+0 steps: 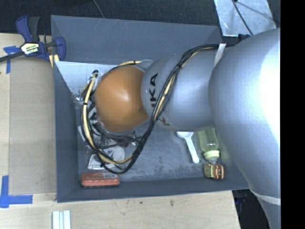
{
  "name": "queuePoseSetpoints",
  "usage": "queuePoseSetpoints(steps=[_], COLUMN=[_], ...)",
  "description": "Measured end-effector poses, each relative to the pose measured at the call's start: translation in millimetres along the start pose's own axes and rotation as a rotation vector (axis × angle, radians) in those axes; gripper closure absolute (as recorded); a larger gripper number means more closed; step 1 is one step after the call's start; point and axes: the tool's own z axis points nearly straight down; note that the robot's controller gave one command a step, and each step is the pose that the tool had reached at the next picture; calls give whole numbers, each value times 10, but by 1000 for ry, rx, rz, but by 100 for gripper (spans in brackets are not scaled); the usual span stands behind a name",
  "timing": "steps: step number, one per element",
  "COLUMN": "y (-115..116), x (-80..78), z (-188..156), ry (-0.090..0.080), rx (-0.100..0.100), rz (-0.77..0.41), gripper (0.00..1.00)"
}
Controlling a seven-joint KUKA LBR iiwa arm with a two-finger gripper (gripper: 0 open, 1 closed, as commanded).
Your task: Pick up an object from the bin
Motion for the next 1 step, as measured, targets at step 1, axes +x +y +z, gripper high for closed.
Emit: queuePoseSetpoints(steps=[1], y=[10], x=[13], z=[-76], ry=[5], rx=[-3], rz=[0], gripper=[100])
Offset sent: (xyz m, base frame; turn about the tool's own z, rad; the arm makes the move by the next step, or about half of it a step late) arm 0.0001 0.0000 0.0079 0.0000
